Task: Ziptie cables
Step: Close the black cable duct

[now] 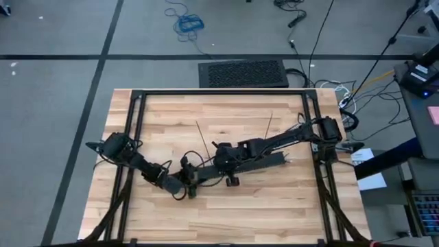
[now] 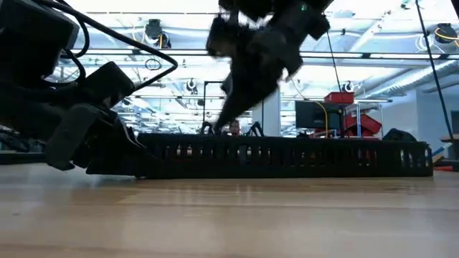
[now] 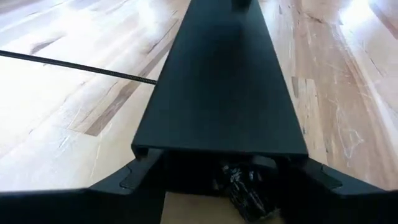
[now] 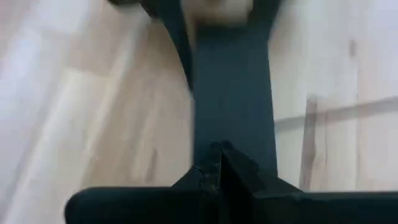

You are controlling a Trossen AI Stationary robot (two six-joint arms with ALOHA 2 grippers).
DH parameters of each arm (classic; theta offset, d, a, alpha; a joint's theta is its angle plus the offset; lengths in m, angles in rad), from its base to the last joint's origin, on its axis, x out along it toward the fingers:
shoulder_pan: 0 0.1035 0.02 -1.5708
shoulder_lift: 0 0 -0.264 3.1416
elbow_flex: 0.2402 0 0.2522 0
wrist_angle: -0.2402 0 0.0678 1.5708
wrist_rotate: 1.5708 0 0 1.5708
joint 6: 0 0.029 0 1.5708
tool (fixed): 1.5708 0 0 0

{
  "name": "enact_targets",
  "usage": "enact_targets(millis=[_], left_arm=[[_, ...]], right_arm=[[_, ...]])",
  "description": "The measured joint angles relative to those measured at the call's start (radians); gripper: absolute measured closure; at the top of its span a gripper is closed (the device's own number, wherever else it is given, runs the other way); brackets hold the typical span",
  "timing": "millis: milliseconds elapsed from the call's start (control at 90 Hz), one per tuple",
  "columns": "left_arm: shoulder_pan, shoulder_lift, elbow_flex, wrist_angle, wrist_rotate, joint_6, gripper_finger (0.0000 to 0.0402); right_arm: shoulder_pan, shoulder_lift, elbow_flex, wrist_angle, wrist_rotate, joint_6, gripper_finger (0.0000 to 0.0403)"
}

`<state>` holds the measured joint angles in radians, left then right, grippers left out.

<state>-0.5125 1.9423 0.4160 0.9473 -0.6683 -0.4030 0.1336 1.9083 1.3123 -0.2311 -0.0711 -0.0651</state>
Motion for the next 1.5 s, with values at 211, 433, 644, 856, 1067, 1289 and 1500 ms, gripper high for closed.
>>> enact_targets(millis=[211,433,644,856,1067,1289,1500], left_arm=[[-0.001,0.000,0.000,-0.015,0.021,-0.021,0.0164],[-0.001,0.000,0.001,-0.022,0.028,-0.025,0.0164],[-0.007,0.000,0.002,-0.028,0.030,-0.034,0.0164],[-0.008,0.000,0.003,-0.035,0.031,-0.034,0.0164],[-0.013,0.000,0.002,-0.038,0.035,-0.039,0.0164],[-0.011,0.000,0.002,-0.020,0.047,-0.044,0.0164],[0.002,0.002,0.031,-0.020,0.081,-0.011,0.0164]], right_arm=[[-0.006,0.048,0.003,0.127,-0.002,-0.033,0.0403],[-0.016,0.131,0.055,0.119,-0.010,-0.046,0.0403],[-0.031,0.131,0.076,-0.075,0.000,-0.012,0.0403],[-0.018,0.129,0.076,-0.170,0.024,0.005,0.0403],[0.004,0.099,0.069,-0.173,0.072,0.001,0.0403],[0.028,0.099,0.169,-0.027,0.063,-0.097,0.0403],[0.017,0.194,0.291,-0.064,0.061,-0.139,0.0403]])
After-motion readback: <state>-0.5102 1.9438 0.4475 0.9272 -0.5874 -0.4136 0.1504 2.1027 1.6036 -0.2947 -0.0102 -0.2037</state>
